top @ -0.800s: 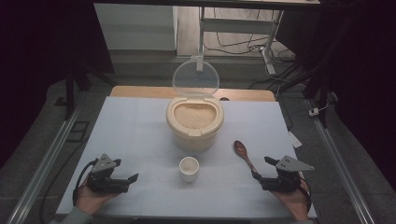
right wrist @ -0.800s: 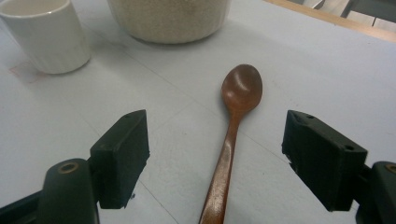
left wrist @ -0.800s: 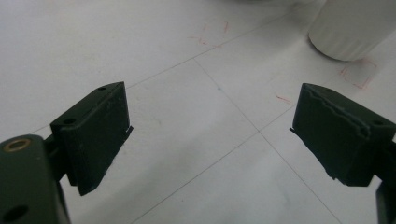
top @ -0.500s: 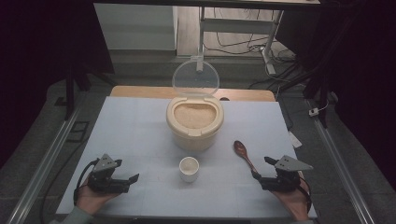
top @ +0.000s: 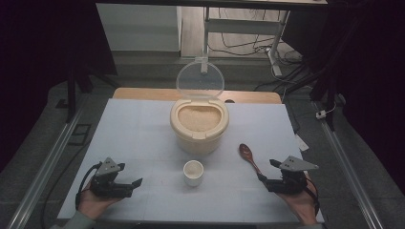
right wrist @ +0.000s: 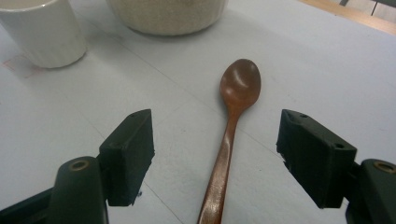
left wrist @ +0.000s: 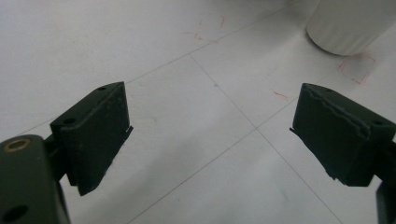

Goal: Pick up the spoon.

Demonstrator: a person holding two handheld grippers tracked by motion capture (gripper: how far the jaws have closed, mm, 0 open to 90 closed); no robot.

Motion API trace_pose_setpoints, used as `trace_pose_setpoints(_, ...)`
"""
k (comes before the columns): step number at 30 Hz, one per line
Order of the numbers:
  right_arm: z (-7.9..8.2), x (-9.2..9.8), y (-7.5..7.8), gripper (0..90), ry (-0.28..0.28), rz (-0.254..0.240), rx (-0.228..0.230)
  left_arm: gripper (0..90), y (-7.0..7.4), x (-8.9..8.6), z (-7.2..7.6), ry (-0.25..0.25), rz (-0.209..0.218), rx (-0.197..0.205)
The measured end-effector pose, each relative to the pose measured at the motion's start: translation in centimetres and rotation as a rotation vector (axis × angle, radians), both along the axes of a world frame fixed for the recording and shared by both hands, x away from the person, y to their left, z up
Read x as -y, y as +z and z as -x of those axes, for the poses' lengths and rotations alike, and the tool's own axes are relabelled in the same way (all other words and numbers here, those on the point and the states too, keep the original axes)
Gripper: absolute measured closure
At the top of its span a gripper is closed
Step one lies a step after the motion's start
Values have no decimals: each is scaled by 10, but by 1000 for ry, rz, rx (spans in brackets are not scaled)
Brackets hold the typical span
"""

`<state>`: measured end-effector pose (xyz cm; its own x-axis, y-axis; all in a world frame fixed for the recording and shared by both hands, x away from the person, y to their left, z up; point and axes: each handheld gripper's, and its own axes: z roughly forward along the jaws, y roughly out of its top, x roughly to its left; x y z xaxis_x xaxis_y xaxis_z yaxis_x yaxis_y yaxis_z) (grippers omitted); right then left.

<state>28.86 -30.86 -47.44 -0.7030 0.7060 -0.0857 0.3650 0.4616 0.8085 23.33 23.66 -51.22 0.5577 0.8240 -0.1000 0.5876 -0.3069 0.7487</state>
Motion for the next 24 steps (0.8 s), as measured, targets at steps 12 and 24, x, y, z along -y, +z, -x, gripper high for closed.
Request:
trace_pose_setpoints(12, -8, -19, 21, 301, -15, 106, -133, 109, -1, 1, -1, -11, -9, -5)
trace_pose_setpoints(24, -26, -41, 39, 317, -80, 225, -320, 108, -4, 3, -2, -22, -22, -18)
